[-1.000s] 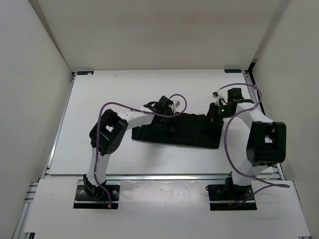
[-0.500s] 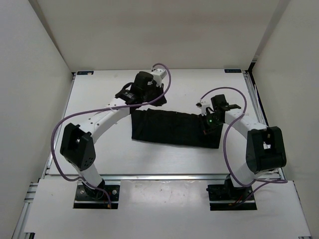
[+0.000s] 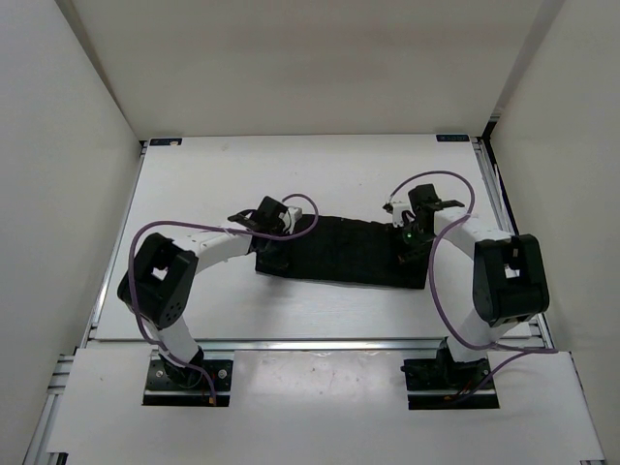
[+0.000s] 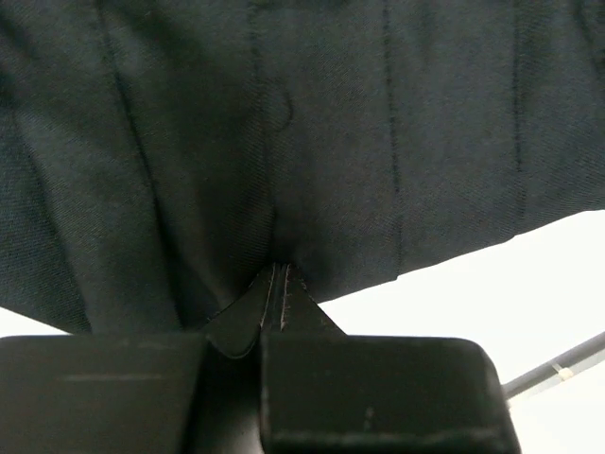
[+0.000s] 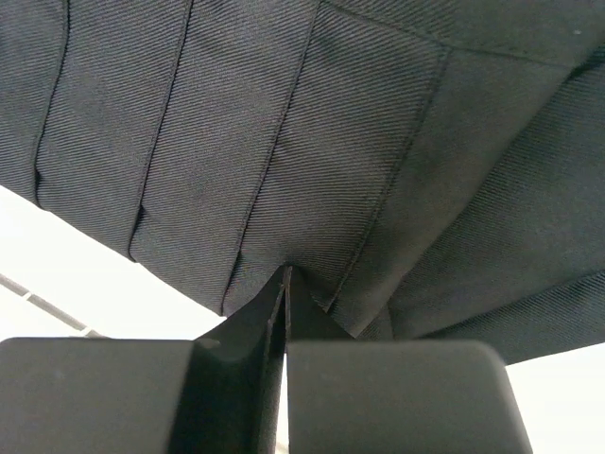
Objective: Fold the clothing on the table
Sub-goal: Fold the skirt
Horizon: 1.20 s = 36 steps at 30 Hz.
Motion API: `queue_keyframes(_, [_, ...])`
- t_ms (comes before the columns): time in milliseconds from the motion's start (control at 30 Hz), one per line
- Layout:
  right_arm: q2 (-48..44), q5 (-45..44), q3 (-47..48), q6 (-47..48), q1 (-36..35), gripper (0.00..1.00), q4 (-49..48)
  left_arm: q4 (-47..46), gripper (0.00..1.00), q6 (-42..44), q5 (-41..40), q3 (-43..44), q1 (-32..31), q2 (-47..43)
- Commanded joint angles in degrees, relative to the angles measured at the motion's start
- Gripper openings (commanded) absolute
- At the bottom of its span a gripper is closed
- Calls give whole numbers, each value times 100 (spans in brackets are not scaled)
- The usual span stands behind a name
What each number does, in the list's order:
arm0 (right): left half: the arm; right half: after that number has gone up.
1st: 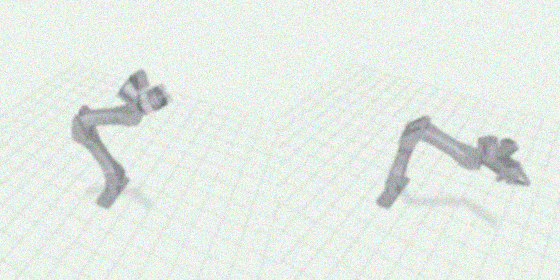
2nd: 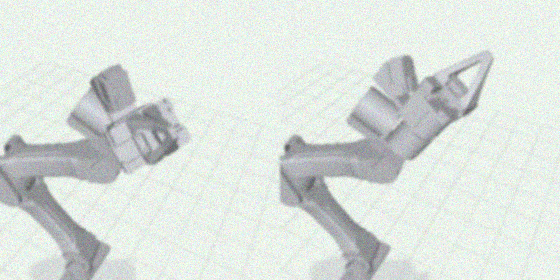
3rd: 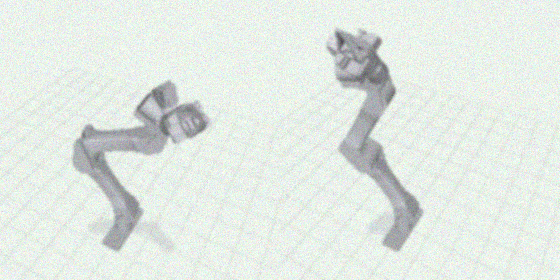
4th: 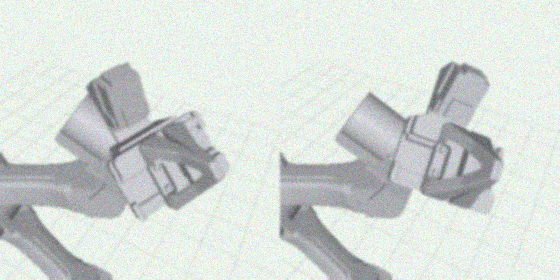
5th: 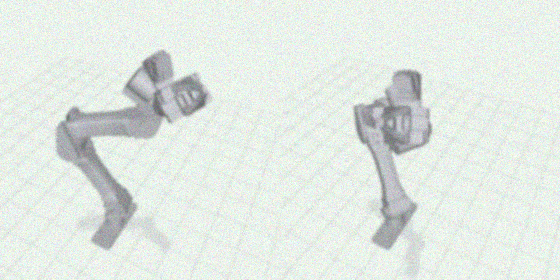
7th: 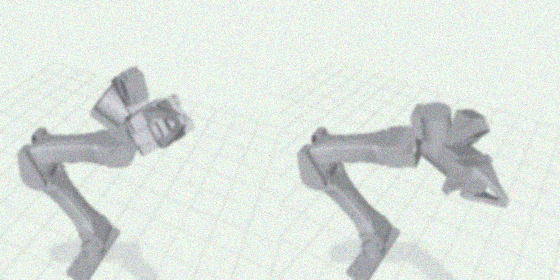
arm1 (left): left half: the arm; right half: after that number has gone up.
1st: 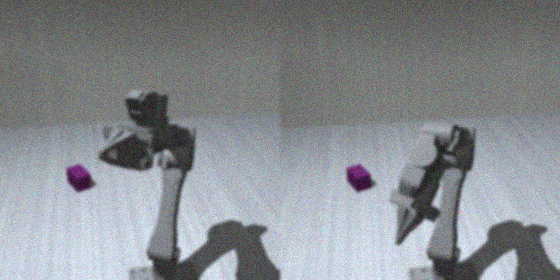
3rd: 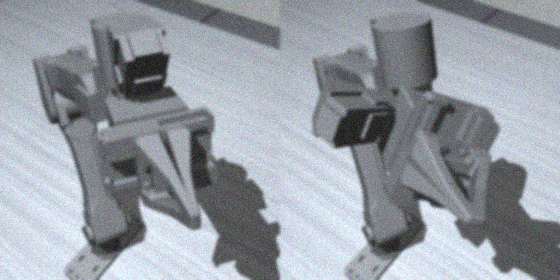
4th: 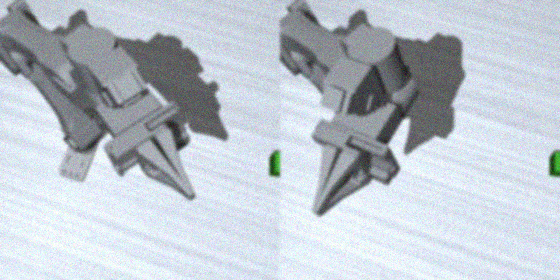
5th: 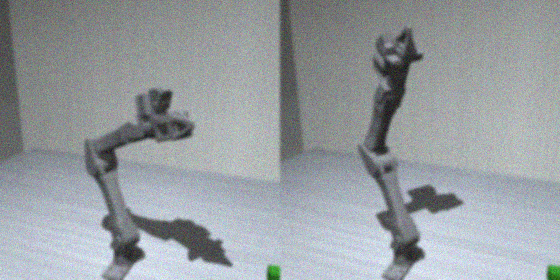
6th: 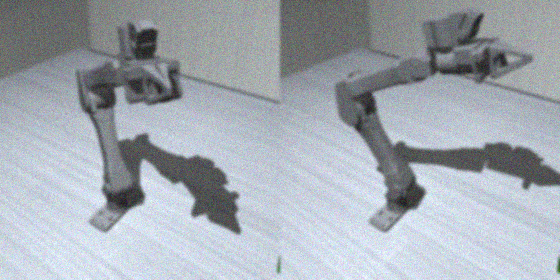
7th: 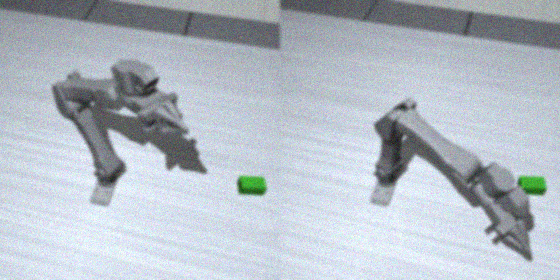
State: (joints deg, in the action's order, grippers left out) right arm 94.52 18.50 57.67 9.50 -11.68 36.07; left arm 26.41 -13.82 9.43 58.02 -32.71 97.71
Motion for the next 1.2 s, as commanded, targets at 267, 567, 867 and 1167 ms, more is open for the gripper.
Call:
queue_keyframes(267, [890, -49, 709, -141, -195, 0, 611, -233, 0, -366, 384, -238, -87, 64])
queue_keyframes(567, [1464, -725, 1633, -264, 43, 0, 523, -356, 0, -630, 560, -703, -701, -375])
queue_keyframes(867, [94, 1294, 959, -930, 736, 39, 225, -400, 0, -516, 402, -582, -386, -920])
queue_keyframes(1167, [-259, 2123, -370, -1907, 2635, 100, -188, -400, 0, -569, 296, 33, -544, -860])
